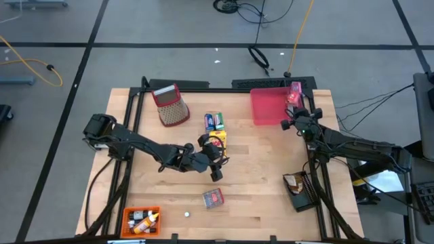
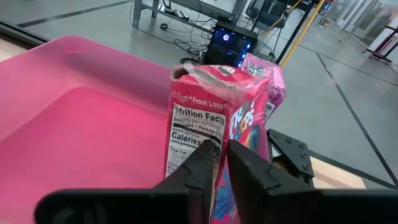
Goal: Pick & Place Kitchen Items
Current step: Put the red cereal box into the pink bin, then put the yellow cereal box into the pink bin
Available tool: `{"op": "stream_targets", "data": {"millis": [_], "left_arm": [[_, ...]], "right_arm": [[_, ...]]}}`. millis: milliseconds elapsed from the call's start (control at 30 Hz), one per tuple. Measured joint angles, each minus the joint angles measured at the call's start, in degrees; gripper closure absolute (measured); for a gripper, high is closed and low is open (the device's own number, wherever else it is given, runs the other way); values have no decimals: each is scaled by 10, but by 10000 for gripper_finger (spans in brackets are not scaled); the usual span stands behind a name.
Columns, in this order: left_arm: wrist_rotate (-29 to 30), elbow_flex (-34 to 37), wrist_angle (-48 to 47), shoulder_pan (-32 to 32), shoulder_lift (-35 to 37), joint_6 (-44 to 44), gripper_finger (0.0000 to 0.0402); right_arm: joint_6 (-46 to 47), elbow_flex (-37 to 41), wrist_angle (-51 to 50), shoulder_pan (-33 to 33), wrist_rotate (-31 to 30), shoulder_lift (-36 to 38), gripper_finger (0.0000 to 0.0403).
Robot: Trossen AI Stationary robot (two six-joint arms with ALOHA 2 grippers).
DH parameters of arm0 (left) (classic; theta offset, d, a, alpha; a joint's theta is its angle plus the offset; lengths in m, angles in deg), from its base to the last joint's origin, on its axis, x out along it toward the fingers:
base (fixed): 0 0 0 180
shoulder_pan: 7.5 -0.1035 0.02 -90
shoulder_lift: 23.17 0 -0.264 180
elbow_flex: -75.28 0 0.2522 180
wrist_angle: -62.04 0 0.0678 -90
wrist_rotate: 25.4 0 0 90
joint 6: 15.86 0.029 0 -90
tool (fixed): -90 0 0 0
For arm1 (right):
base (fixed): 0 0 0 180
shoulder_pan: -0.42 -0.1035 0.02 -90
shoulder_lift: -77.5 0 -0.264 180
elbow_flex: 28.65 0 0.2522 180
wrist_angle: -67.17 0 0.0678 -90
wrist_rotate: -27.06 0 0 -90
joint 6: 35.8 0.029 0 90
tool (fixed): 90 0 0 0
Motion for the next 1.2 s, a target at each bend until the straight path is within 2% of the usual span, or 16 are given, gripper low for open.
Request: {"op": "stream_targets", "data": {"millis": [400,600,833,1200], "left_arm": [[0,0,0,0,0,-1,215],[0,0,0,0,0,-3,215],[0,0,-1,0,0,-4,215],[0,0,-1,0,0,-3,215]], "right_arm": [[-4,0,0,2,-47,0,235],[-18,0,0,1,-45,12,197],[-28,0,0,0,-46,47,197],[-62,-20,-8,-8,-45,76,241]]}}
